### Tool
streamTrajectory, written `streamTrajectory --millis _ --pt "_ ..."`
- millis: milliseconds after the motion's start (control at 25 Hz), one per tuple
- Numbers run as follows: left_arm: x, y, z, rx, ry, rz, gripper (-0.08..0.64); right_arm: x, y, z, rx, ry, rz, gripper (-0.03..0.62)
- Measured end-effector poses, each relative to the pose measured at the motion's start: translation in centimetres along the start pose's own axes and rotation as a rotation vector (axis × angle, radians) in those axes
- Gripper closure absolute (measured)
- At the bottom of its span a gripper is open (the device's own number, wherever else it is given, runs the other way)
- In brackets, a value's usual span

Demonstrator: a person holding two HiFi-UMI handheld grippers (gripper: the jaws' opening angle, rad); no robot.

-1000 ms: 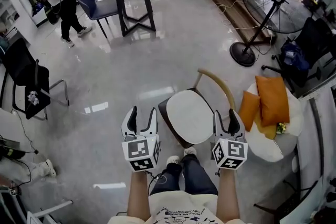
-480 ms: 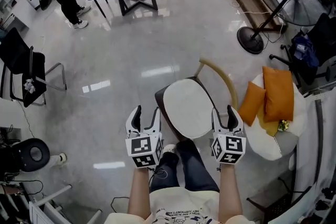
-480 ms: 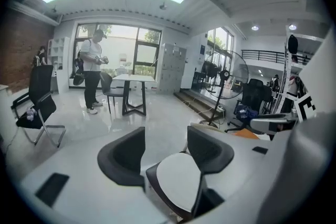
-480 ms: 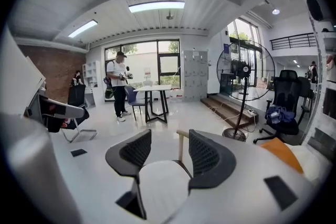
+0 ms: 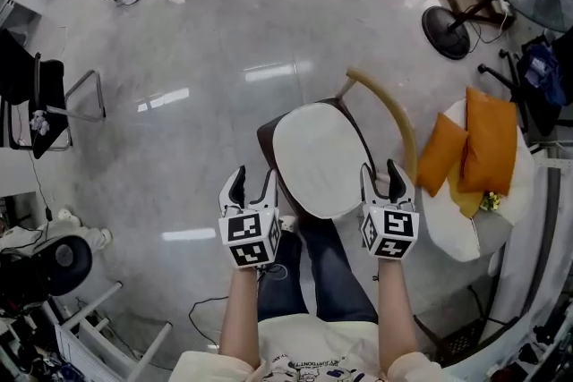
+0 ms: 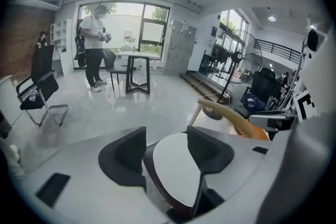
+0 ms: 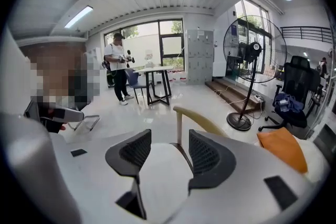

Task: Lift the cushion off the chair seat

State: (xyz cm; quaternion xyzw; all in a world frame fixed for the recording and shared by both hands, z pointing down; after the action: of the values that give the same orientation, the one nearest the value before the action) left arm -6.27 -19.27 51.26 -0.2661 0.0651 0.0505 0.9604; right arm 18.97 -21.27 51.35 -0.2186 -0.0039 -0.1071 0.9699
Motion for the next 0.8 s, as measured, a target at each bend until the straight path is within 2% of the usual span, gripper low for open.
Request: streamTrajectory --millis 200,360,680,800 --pt "-1.0 -4.3 4.6 -0.078 0.022 -0.017 0.313 0.5 -4.8 4.6 -0.072 -0.011 -0.008 0.352" --pt "-1.3 -7.3 8.2 -0.133 0.083 -0.044 0.313 1.1 -7.9 8.4 -0.135 -0.021 -0.018 0.351" --pt "-1.7 -12.2 16.0 -0.245 0.154 -0.088 0.313 2.8 -13.0 16.0 -0.227 0.016 -0.032 0.359" --pt "-1.5 -13.9 18.8 -0.283 0.158 -0.088 0.313 3.9 -14.6 18.7 -0.255 0.015 -0.021 0.360"
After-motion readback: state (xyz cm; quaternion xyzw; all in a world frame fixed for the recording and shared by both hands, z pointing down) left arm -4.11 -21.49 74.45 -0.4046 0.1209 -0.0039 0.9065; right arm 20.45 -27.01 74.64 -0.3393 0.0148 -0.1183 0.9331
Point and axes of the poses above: the fingertips, and each gripper's own axes: y backward along the fingers, x to its right, z out of its underside, the point moved 1 cm from there along y, backward along the fingers, and after that the axes turned 12 degrees about x, right-handed, at the moved point
